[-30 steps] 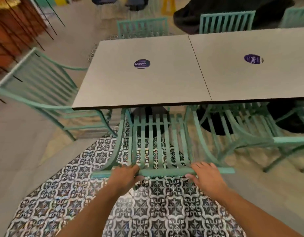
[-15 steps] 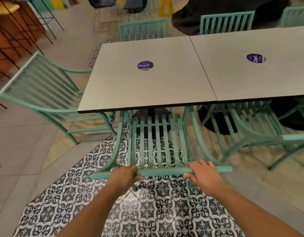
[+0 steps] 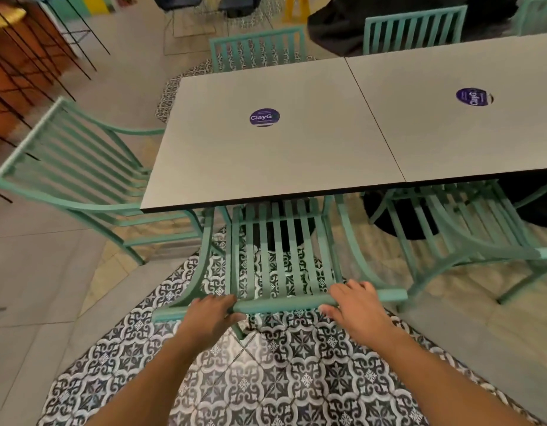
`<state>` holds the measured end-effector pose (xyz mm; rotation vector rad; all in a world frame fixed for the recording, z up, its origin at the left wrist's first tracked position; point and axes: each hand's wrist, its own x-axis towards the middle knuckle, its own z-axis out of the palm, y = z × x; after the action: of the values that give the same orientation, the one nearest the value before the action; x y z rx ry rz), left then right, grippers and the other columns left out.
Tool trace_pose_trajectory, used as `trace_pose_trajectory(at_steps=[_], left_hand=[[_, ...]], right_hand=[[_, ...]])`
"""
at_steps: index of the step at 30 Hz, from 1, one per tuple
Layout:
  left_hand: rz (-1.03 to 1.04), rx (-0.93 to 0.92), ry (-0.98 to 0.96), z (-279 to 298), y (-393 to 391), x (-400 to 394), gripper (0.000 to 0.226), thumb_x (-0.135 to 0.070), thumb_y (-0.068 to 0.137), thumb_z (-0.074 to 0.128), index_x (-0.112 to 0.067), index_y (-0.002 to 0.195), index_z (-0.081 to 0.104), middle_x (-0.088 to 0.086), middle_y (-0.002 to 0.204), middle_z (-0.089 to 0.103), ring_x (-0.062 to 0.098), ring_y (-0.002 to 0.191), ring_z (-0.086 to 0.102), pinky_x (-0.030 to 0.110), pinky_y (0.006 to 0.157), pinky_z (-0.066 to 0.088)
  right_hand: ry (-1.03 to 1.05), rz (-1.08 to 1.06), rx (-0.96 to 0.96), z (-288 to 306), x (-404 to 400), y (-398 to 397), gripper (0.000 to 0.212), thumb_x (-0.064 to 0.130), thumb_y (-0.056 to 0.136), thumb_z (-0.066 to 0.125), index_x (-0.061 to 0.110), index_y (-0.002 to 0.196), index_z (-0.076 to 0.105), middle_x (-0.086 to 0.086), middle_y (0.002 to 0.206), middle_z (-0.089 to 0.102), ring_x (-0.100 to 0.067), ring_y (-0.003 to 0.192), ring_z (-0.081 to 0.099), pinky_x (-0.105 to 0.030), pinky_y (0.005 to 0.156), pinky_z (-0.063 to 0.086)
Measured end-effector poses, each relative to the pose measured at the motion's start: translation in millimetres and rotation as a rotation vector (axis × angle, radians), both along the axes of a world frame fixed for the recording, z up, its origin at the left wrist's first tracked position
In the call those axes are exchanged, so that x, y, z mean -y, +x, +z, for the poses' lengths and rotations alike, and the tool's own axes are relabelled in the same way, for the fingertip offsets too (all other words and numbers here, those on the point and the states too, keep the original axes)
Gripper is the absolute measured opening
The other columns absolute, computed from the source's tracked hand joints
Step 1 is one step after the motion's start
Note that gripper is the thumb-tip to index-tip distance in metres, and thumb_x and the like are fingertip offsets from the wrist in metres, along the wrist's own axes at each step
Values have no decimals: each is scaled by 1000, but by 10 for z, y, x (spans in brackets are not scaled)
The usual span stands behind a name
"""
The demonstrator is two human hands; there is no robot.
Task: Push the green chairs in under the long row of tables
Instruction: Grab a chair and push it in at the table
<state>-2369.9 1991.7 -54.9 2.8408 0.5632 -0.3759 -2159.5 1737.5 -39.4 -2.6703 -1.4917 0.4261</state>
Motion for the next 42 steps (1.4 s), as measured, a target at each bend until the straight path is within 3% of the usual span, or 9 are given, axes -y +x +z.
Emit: trace_pose_trajectory(at_steps=[5,10,15,21,26,30,36,42], left_hand=[[-24,-12,-1,34,188,-118,58,-80,76,3,-36,88,38,-17,89,49,9,90,45,35,88,39],[20,21,25,-6,363,-400,80,-89,65,-13,-34,88,39,-12,97,58,14,95,46,40,88,37],[-38,31,57,-90,402,-524,61,-81,80,4,-33,89,41,-13,98,59,14,91,46,37,84,36],[-30,19,52,-94,401,-515,67,-78,83,7,-30,99,51,-12,102,61,16,95,49,39,91,37],[-16,19,44,-55,410,-498,69,-80,80,6,-29,96,49,-11,97,60,16,90,45,40,91,36],[3,-13,38,-40,434,-470,66,-78,81,8,-28,98,48,-10,100,60,16,90,42,40,85,33],[35,-50,12,1,438,-409,51,-68,89,24,-27,105,49,-9,108,60,17,95,42,41,89,33],[31,-24,3,10,478,-331,46,-65,93,30,-27,107,52,-9,106,60,17,97,44,42,94,33]], right_hand=[[-31,-20,-12,-5,-148,155,79,75,81,-3,35,123,50,20,113,55,-5,106,47,-30,99,31],[-45,-36,-6,-76,-391,368,86,76,81,-10,32,126,48,16,120,55,-10,112,47,-36,99,34],[-47,-30,12,-59,-471,407,84,73,79,-8,31,125,49,16,120,53,-8,112,46,-32,96,33],[-57,-36,3,-38,-488,389,91,74,78,-14,31,129,47,17,123,51,-6,115,44,-32,102,32],[-47,-27,17,-44,-493,418,91,77,77,-15,32,125,48,16,117,53,-7,108,46,-32,99,34],[-37,-32,30,-46,-471,419,105,79,68,-26,32,126,48,17,116,54,-7,108,47,-33,99,35],[-53,-10,33,-105,-443,441,71,72,85,0,34,118,50,19,111,53,-5,103,46,-33,96,34],[-44,7,35,-138,-366,536,67,74,85,0,37,111,50,22,104,51,-5,98,46,-31,91,35]])
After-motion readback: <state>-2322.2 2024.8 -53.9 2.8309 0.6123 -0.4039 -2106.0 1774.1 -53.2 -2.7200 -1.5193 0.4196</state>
